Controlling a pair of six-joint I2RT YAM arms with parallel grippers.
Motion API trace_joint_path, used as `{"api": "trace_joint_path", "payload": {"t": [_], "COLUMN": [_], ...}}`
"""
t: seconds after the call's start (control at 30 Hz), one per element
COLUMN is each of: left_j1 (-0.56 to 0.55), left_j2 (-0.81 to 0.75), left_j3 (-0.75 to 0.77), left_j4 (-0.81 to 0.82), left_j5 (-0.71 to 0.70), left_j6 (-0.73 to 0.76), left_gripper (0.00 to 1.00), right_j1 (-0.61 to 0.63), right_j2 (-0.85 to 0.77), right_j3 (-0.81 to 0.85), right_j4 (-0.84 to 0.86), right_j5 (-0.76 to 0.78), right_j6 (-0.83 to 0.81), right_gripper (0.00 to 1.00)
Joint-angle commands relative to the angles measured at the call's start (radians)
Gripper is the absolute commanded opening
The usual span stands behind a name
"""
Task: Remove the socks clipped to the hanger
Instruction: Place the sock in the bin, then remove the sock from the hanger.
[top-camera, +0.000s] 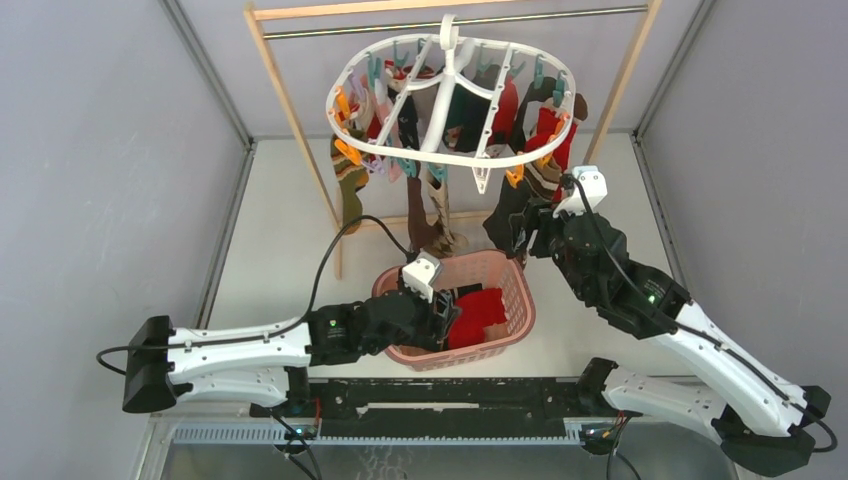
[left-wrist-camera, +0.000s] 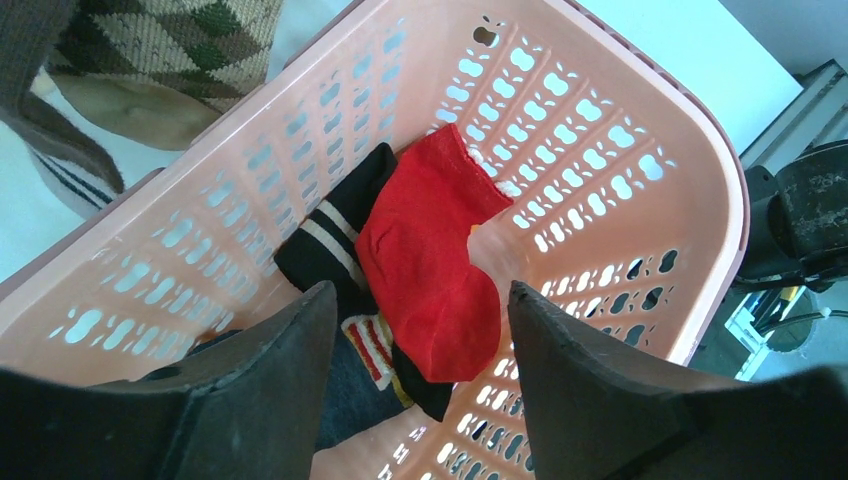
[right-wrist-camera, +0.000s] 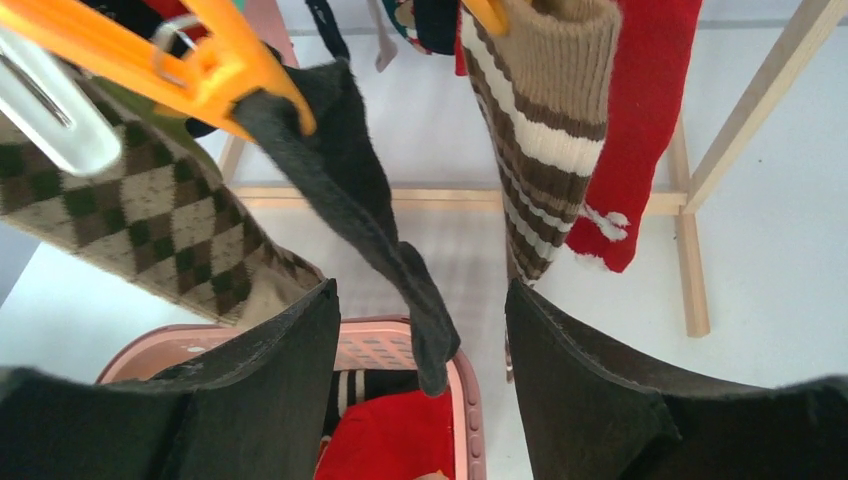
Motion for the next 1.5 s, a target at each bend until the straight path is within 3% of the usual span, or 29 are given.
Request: {"api": "trace_joint_path", "payload": {"t": [0.0,0.03,0.07,0.3,0.47,0.57,0.77,1.13,1.47], "left_j1": [0.001,0.002,0.002,0.002,0.001,0.002,0.001,0.002,0.002], "left_j2": [-0.029,-0.031,-0.034,-0.044,-0.059,-0.071,-0.075,-0.003,0.075], "left_j3": [-0.016,-0.016,-0.015,-0.004,0.004,0.016,0.077,0.19,0.258], "left_j4": [0.005,0.003,0.001,-0.002,-0.002,0.013,0.057,0.241,0.252], "left_j5": [-0.019,-0.02,-0.02,-0.014,-0.014,-0.009,0.0,0.084,0.086], "left_j6": [-0.012,-0.012,-0.011,-0.008,-0.001,0.02,0.096,0.219,0.261], "left_gripper": [0.74,0.95,0.99,1.0,1.0,1.0,1.0,1.0,1.0], "right_j1": [-0.068,-0.088,-0.104,-0.163,-0.183,-0.189,-0.237,-0.35,-0.361], "right_j2": [-0.007,-0.005,-0.002,0.045,0.02,-0.021,-0.102,-0.129,-0.105], "right_j3": [-0.032,-0.04,-0.05,-0.076,-0.088,-0.088,-0.087,-0.087,-0.074], "right_j4": [0.083,0.099,0.116,0.178,0.179,0.177,0.155,0.167,0.189], "right_j5": [-0.11,-0.149,-0.184,-0.33,-0.385,-0.42,-0.549,-0.942,-1.088], "right_j6": [-0.007,-0.008,-0.008,-0.01,0.007,0.019,0.077,0.194,0.247], "right_gripper": [0.68,0.68,0.67,0.47,0.15,0.08,0.06,0.06,0.06]}}
